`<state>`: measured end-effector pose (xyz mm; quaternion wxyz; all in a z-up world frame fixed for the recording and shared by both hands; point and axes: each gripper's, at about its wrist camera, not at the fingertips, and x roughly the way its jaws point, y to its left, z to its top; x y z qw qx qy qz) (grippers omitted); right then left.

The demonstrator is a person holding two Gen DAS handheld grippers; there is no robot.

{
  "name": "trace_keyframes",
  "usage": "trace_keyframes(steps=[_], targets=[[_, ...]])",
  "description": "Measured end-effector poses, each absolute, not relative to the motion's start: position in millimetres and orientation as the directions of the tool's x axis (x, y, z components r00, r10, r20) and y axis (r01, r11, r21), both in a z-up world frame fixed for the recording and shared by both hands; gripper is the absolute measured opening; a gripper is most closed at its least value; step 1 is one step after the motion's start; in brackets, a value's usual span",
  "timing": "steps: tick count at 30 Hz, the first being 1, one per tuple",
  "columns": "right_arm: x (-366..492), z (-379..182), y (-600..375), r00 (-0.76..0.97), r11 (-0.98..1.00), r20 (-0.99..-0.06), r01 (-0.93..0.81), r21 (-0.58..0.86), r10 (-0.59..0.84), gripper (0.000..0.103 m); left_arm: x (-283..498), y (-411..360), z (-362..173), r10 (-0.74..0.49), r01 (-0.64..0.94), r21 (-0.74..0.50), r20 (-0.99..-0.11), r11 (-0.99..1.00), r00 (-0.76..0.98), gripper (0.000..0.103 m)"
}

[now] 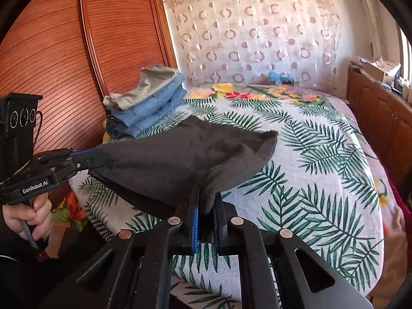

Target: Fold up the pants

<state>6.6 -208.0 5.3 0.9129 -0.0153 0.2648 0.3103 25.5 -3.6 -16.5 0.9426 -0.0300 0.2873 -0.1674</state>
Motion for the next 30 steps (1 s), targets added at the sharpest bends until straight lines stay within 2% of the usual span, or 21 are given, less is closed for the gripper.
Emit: trace_keyframes(steps=[22,30], targets=[[-27.0,36.4,-223.3,0.701,0.787,-0.403,-0.612,0.085,0.589,0.008,-3.1,-2.1,24.2,-0.363,0.338,-0.137,-0.443,0.931,0.820,0.009],[-12.5,20.3,-222.2,0.692,0.795,-0.440,-0.599,0.094,0.573,0.008,15.2,0.8,-1.9,-0.350,0.313,-0.161,-0.515,0.936,0.782,0.009]])
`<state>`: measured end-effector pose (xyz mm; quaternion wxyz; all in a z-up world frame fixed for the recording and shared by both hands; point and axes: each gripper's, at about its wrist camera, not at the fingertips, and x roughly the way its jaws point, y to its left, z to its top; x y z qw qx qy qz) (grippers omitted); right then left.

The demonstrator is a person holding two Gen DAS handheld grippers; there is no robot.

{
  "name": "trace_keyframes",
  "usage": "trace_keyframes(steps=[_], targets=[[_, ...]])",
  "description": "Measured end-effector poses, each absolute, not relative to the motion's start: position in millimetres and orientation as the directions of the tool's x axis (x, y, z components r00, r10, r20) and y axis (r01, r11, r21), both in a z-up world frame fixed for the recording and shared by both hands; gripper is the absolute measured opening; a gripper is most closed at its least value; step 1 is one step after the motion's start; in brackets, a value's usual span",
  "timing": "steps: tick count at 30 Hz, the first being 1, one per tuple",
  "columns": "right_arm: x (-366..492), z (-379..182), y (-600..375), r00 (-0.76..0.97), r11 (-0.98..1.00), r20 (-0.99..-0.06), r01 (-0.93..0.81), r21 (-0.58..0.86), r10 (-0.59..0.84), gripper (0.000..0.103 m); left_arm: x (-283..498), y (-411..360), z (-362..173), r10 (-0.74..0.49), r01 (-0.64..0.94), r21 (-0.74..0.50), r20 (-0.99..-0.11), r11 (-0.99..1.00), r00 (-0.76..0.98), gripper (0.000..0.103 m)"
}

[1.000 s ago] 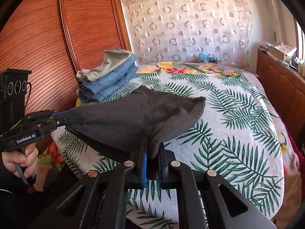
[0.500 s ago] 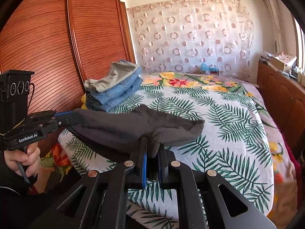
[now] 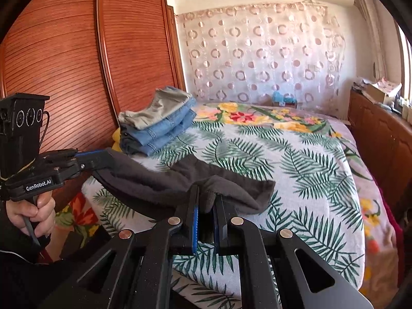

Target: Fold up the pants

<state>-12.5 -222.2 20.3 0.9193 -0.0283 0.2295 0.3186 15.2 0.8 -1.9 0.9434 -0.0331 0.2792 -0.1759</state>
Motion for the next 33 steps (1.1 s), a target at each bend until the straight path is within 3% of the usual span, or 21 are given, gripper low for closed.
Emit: trace_keyframes(steps=[9,33], targets=[[18.4,5.7,-209.0,0.682,0.811,-0.482,-0.574,0.115,0.551,0.008,33.7,2.4,-26.3,-0.342,0.285,-0.190,-0.558,0.939,0.756,0.009],[90.8,5.8,-175.9,0.705,0.840,-0.489,-0.530,0.117,0.513,0.008,93.0,8.5,-8.8,-0.298,0.247,-0.167,-0.529,0.955,0.795,0.009]])
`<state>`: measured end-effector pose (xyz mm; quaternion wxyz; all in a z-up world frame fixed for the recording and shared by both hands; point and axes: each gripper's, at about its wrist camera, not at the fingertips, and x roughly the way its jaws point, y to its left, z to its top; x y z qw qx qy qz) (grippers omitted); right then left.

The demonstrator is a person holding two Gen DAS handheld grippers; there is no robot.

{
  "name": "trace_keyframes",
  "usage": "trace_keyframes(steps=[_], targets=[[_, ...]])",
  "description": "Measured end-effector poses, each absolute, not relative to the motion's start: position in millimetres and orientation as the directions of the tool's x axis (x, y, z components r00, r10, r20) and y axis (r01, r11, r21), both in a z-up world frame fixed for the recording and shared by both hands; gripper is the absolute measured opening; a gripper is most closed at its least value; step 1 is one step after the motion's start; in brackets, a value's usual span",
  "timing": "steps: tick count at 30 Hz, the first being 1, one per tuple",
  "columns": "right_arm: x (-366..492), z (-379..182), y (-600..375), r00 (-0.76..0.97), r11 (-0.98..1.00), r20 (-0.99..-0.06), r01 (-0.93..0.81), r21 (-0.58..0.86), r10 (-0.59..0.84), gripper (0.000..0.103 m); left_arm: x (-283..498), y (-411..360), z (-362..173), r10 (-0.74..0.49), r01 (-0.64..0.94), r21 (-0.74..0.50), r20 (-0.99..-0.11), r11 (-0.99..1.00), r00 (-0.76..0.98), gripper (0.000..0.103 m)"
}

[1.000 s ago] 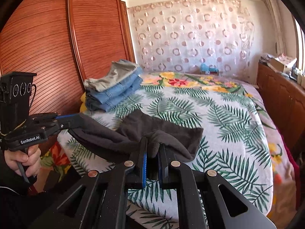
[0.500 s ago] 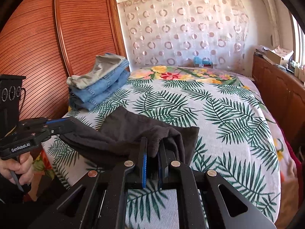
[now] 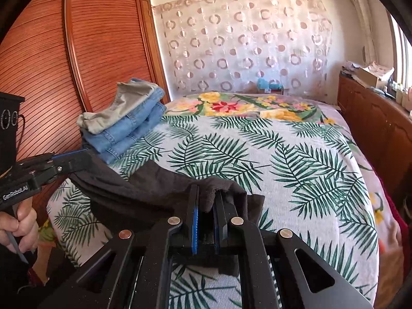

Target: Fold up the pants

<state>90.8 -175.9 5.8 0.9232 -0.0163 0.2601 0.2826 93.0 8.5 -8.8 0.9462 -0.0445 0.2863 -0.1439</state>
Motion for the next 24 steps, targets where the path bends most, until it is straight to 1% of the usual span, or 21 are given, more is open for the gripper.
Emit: trace_keyframes(steps=[5,8,9,11,13,15,17,22,23,24], targets=[[108.8,-10.9,-165.5,0.680,0.842,-0.537,-0.526,0.118,0.500,0.008,103.8,12.9,-23.1,-0.275,0.207,-0.183,-0.570,0.961,0.774,0.009],[113.6,-14.5,-160.7,0.673,0.846,-0.555,-0.522,0.111,0.489,0.008,100.5,19.1,-28.0,-0.266,0.187,-0.194,-0.571,0.963,0.776,0.010],[114.4,-15.9,-159.8,0.672,0.847,-0.560,-0.521,0.107,0.484,0.008,99.1,20.9,-28.9,-0.264,0.184,-0.194,-0.572,0.964,0.776,0.015],[117.4,-16.9,-160.7,0.668,0.848,-0.567,-0.519,0.111,0.483,0.008,96.8,24.9,-30.8,-0.263,0.178,-0.202,-0.574,0.963,0.776,0.019],[121.1,-18.1,-159.9,0.664,0.848,-0.569,-0.515,0.122,0.485,0.008,95.9,27.9,-33.0,-0.254,0.165,-0.202,-0.580,0.965,0.774,0.028],[121.7,-17.7,-161.3,0.662,0.848,-0.567,-0.512,0.136,0.490,0.008,94.5,31.2,-35.8,-0.242,0.149,-0.203,-0.580,0.968,0.778,0.048],[120.7,-17.0,-162.3,0.660,0.846,-0.566,-0.514,0.139,0.494,0.008,92.2,34.5,-39.9,-0.249,0.148,-0.217,-0.574,0.965,0.780,0.049],[116.8,-15.3,-164.3,0.671,0.845,-0.554,-0.521,0.121,0.493,0.008,90.2,35.6,-51.6,-0.248,0.144,-0.217,-0.601,0.966,0.760,0.049],[115.6,-13.7,-165.3,0.674,0.845,-0.550,-0.523,0.117,0.493,0.009,89.2,36.3,-53.9,-0.246,0.140,-0.218,-0.604,0.966,0.758,0.049],[113.9,-10.6,-166.7,0.678,0.842,-0.542,-0.528,0.110,0.496,0.012,88.4,37.3,-55.6,-0.246,0.139,-0.218,-0.608,0.966,0.755,0.049]])
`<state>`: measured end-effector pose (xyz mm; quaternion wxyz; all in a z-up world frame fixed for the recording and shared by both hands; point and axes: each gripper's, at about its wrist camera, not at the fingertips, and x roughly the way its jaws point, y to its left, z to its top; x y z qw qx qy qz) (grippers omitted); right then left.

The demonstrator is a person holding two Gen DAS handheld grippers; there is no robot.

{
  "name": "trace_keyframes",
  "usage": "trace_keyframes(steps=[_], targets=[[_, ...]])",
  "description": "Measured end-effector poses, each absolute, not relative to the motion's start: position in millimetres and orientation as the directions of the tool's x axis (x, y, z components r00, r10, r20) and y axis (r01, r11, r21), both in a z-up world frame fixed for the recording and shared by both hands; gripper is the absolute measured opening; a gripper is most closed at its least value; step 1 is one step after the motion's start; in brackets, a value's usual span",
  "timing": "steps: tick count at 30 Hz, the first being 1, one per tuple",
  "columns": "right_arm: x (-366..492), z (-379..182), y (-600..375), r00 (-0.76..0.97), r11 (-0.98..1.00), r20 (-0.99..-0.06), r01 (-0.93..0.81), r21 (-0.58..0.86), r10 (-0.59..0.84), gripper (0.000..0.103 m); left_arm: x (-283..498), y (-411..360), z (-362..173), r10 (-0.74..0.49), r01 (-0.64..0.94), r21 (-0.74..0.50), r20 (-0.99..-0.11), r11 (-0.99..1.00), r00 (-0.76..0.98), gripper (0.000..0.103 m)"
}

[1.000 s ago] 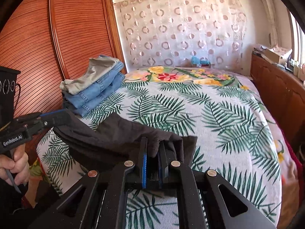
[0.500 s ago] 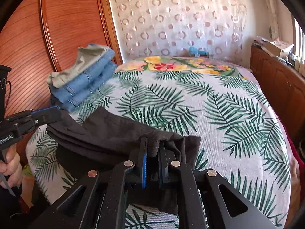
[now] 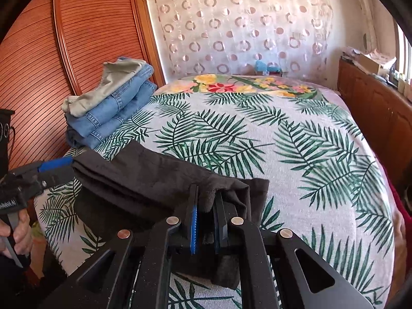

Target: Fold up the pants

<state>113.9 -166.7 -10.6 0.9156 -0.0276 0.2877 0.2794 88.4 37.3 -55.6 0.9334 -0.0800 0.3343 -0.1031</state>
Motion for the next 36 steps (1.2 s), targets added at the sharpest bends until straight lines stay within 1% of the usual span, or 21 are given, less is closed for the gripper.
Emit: trace_keyframes(steps=[2,3,4,6,11,16,21,24,26,32,34,36], targets=[[110.5,-4.0,-170.8,0.688,0.841,-0.527,-0.532,0.101,0.499,0.016,87.5,38.1,-59.7,-0.246,0.140,-0.215,-0.617,0.966,0.748,0.049],[109.9,-0.4,-173.8,0.690,0.840,-0.522,-0.533,0.102,0.501,0.021,87.7,38.2,-61.2,-0.241,0.138,-0.211,-0.621,0.968,0.746,0.049],[109.5,2.8,-177.2,0.694,0.841,-0.516,-0.531,0.102,0.501,0.030,87.5,38.0,-62.0,-0.238,0.136,-0.207,-0.625,0.969,0.744,0.049],[105.3,8.0,-184.3,0.714,0.848,-0.498,-0.523,0.087,0.491,0.036,89.6,38.3,-64.8,-0.232,0.130,-0.203,-0.633,0.970,0.738,0.049],[94.1,5.8,-194.9,0.721,0.849,-0.497,-0.523,0.067,0.483,0.037,96.0,35.9,-68.6,-0.218,0.128,-0.183,-0.649,0.975,0.729,0.049],[83.6,-5.4,-199.2,0.700,0.838,-0.523,-0.544,0.049,0.486,0.038,107.8,34.5,-75.0,-0.198,0.117,-0.165,-0.671,0.979,0.714,0.049],[80.0,-13.4,-188.0,0.664,0.814,-0.564,-0.580,0.025,0.491,0.038,113.4,33.5,-74.7,-0.199,0.116,-0.167,-0.673,0.979,0.712,0.049],[79.2,-20.8,-177.1,0.640,0.793,-0.591,-0.610,-0.001,0.492,0.043,116.3,32.6,-72.7,-0.197,0.119,-0.161,-0.673,0.980,0.713,0.049],[82.3,-25.3,-170.1,0.630,0.787,-0.607,-0.617,-0.012,0.484,0.044,120.0,33.0,-72.0,-0.193,0.119,-0.156,-0.674,0.981,0.713,0.049],[111.2,-22.9,-159.9,0.666,0.830,-0.638,-0.553,-0.073,0.387,0.044,138.3,36.0,-71.7,-0.176,0.106,-0.144,-0.679,0.984,0.713,0.049],[124.7,-15.6,-159.1,0.690,0.853,-0.634,-0.514,-0.090,0.349,0.044,143.4,36.5,-72.8,-0.168,0.100,-0.138,-0.683,0.985,0.711,0.049],[137.5,-10.1,-157.3,0.696,0.861,-0.628,-0.502,-0.080,0.347,0.044,148.8,38.1,-74.8,-0.157,0.090,-0.132,-0.689,0.987,0.708,0.049]])
